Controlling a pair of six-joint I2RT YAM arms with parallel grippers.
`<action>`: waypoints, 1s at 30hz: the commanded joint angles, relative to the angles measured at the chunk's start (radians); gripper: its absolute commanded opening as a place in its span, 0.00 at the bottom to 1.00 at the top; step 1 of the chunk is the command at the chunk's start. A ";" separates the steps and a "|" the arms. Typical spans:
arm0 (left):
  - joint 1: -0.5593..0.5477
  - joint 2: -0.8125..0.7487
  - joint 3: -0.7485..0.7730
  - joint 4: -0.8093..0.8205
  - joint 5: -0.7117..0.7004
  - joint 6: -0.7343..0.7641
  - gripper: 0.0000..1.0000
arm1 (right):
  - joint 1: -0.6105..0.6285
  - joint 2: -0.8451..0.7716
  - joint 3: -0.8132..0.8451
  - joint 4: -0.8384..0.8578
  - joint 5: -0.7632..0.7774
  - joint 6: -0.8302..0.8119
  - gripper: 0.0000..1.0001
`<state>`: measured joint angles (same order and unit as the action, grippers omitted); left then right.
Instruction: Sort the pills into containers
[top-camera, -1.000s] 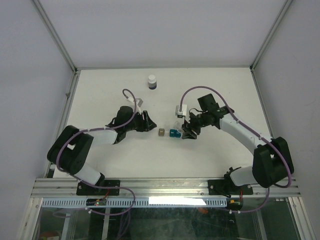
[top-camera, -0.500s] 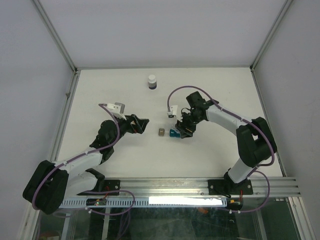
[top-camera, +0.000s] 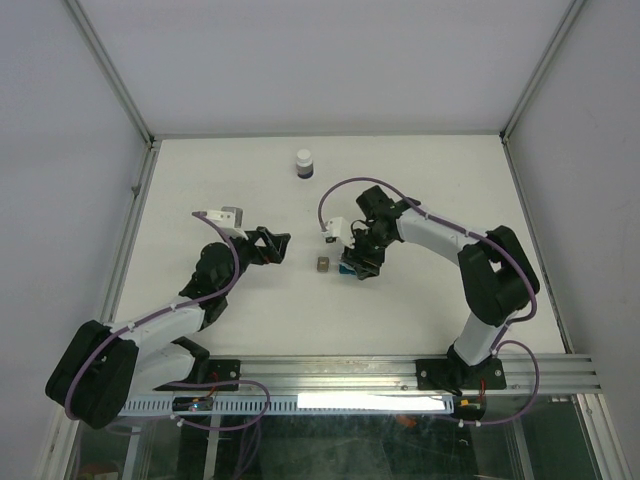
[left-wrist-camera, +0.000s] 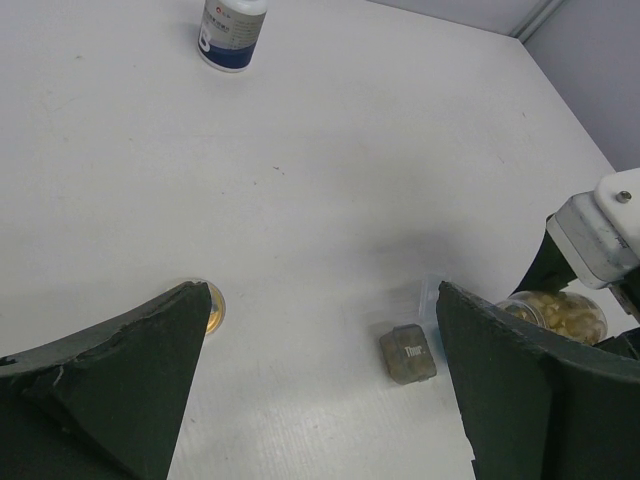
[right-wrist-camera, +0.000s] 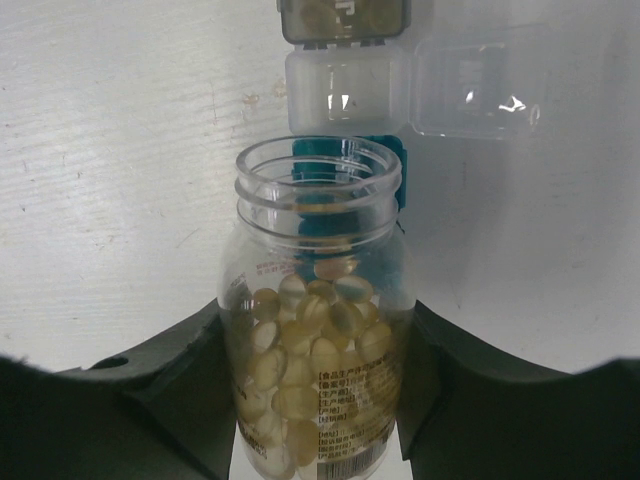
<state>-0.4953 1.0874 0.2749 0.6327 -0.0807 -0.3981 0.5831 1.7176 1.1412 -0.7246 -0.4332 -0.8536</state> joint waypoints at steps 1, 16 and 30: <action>0.013 -0.030 -0.020 0.071 -0.022 0.009 0.99 | 0.029 0.016 0.064 -0.034 0.034 0.019 0.00; 0.014 -0.041 -0.034 0.085 -0.028 0.004 0.99 | 0.061 0.043 0.122 -0.110 0.125 0.041 0.00; 0.014 -0.051 -0.043 0.090 -0.036 0.000 0.99 | 0.091 0.061 0.165 -0.144 0.187 0.055 0.00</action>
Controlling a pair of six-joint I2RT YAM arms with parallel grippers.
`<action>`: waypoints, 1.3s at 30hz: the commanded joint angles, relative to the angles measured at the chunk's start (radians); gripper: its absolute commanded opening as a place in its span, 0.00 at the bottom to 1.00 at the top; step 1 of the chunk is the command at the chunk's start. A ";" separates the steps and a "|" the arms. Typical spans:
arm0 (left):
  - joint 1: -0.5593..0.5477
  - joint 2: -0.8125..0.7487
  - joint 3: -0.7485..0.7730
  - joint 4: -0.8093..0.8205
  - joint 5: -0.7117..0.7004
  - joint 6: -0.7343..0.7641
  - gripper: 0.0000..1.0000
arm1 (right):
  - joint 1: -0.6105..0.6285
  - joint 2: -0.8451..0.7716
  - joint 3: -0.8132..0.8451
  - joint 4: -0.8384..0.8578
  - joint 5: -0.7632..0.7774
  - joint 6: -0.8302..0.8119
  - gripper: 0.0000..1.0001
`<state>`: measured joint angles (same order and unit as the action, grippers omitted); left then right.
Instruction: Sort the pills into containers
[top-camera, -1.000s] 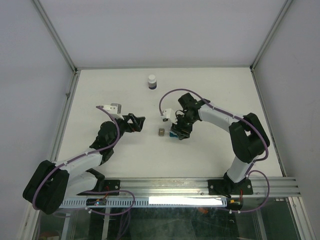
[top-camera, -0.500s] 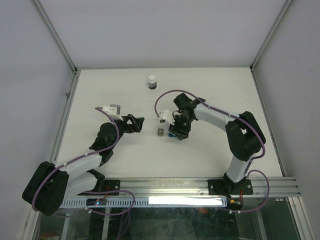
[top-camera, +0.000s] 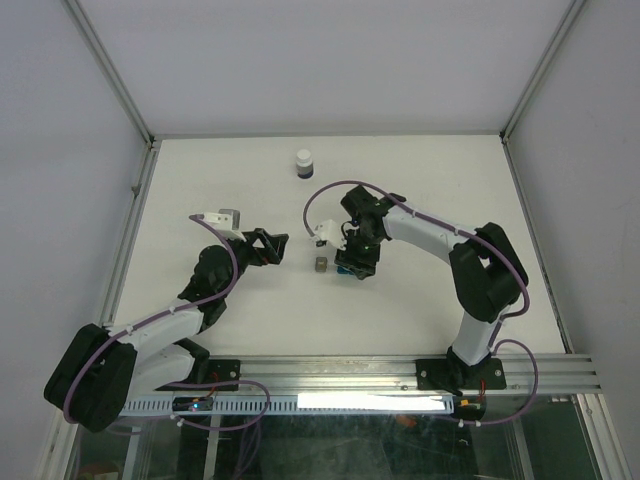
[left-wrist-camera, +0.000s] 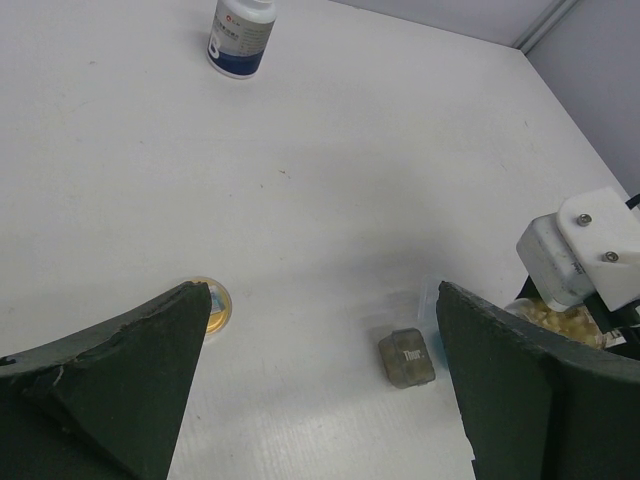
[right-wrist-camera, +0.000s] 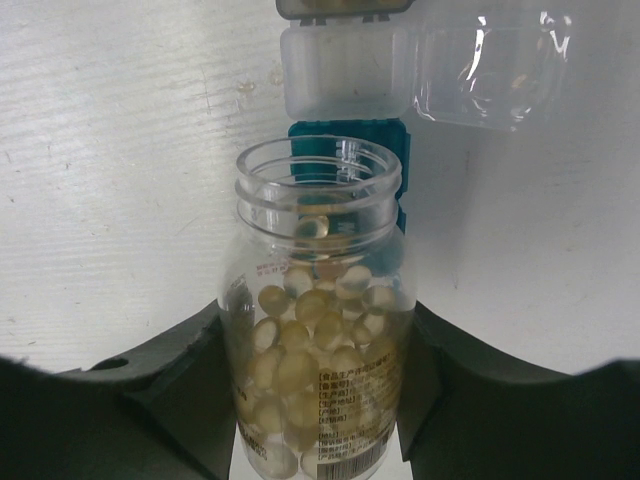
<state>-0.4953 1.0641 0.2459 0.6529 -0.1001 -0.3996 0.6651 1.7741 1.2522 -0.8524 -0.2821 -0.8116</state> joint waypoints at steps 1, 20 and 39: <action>0.014 -0.031 -0.017 0.071 -0.020 0.000 0.99 | 0.011 0.007 0.060 -0.020 0.041 0.014 0.00; 0.015 -0.053 -0.039 0.085 -0.033 -0.007 0.99 | 0.035 0.050 0.117 -0.064 0.090 0.031 0.00; 0.015 -0.059 -0.046 0.090 -0.038 -0.010 0.99 | 0.066 0.092 0.156 -0.111 0.129 0.047 0.00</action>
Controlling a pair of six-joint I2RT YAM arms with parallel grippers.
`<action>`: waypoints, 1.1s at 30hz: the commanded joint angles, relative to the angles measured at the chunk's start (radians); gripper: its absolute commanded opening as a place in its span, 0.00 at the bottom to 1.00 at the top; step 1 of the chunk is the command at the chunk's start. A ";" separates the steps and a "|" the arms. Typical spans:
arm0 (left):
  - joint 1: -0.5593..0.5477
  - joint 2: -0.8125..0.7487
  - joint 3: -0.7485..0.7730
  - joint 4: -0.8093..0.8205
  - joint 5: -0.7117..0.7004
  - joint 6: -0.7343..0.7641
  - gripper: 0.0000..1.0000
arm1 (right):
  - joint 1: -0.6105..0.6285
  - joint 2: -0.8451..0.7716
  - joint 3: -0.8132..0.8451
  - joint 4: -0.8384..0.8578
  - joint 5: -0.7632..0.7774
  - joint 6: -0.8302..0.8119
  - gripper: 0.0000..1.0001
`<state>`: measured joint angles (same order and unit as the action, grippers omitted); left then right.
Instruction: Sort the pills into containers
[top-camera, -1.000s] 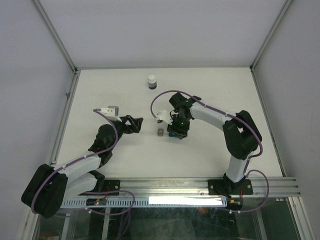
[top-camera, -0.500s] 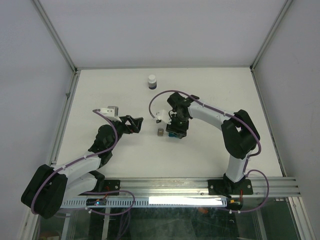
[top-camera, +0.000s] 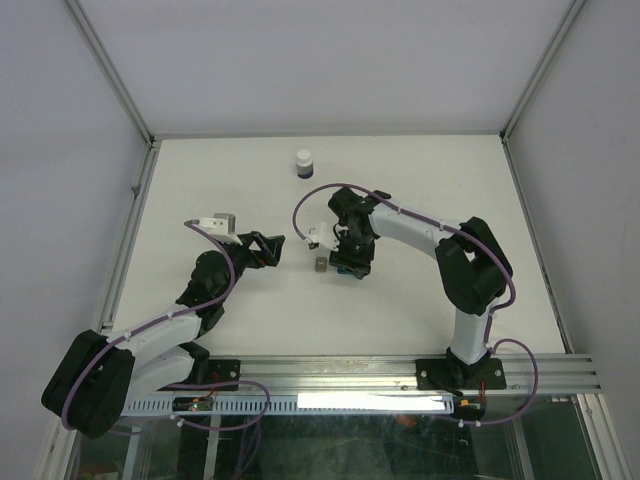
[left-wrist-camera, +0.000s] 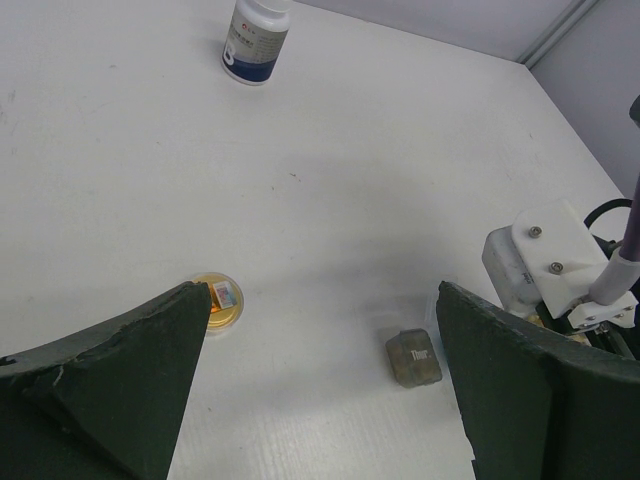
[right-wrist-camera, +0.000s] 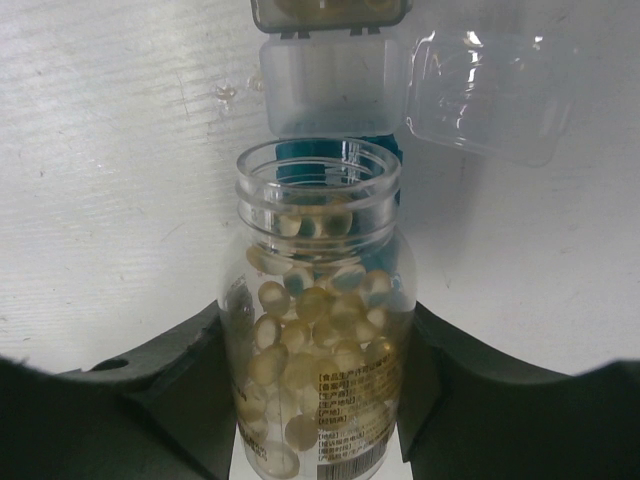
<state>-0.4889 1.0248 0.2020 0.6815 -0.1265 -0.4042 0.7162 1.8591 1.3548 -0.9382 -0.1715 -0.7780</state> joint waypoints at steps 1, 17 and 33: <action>0.009 -0.020 -0.003 0.063 -0.011 -0.006 0.99 | 0.015 0.006 0.055 -0.021 0.029 0.013 0.00; 0.011 -0.031 -0.014 0.072 -0.011 -0.006 0.99 | 0.019 0.003 0.070 -0.039 0.030 0.007 0.00; 0.010 -0.044 -0.024 0.082 -0.012 -0.007 0.99 | 0.027 0.001 0.061 -0.030 0.069 0.022 0.00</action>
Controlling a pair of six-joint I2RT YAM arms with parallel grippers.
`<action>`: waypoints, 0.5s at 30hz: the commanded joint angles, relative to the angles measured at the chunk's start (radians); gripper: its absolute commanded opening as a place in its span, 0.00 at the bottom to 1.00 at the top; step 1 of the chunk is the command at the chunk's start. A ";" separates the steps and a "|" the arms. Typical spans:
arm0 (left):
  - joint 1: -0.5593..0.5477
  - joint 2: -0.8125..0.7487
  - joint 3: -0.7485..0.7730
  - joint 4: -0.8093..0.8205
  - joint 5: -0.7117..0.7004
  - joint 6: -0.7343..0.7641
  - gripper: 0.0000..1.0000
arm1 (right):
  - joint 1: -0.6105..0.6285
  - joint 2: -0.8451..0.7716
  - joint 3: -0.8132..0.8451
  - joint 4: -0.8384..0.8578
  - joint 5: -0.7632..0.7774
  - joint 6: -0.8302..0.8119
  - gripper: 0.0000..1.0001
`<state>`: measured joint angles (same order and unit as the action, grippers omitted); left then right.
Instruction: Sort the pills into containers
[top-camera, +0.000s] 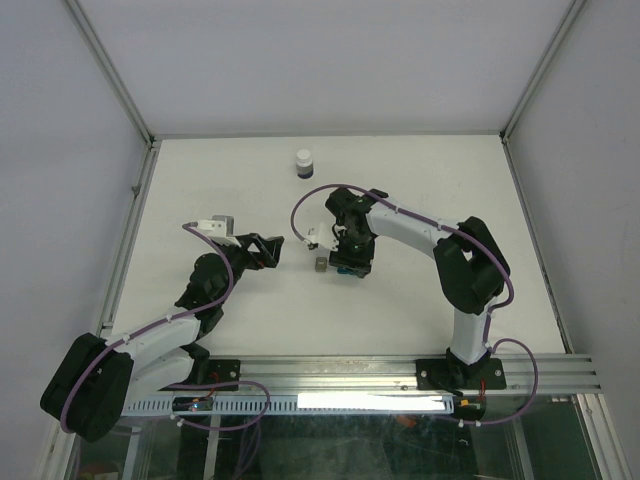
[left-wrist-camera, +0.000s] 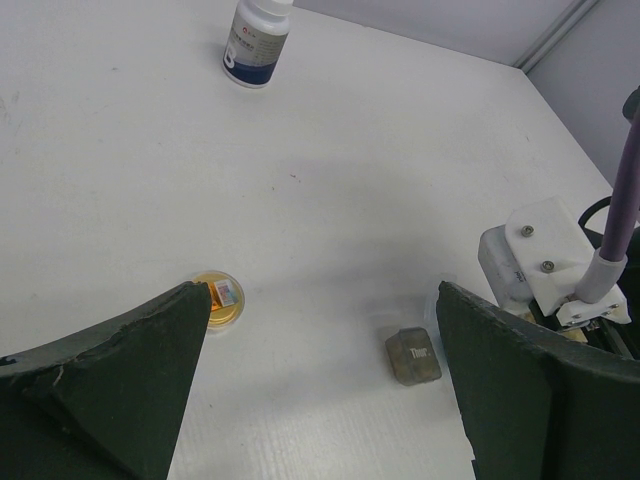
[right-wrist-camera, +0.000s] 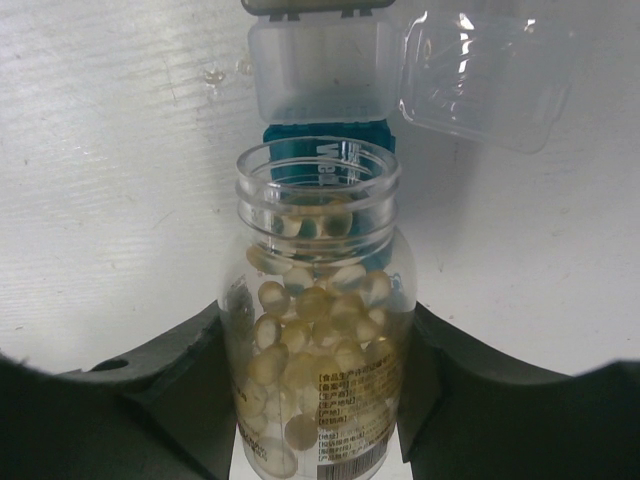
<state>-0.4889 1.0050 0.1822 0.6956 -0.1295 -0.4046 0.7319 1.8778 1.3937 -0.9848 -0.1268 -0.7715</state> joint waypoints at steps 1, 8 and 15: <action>0.010 -0.023 -0.004 0.067 -0.008 -0.007 0.99 | 0.011 -0.008 0.033 0.004 0.037 0.017 0.00; 0.010 -0.025 -0.005 0.069 -0.007 -0.007 0.99 | 0.018 -0.003 0.059 -0.040 -0.002 0.032 0.00; 0.012 -0.028 -0.010 0.073 -0.008 -0.008 0.99 | 0.018 -0.003 0.026 0.024 0.093 0.039 0.00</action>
<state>-0.4889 0.9989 0.1806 0.7036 -0.1295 -0.4046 0.7441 1.8824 1.4044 -1.0016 -0.0940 -0.7483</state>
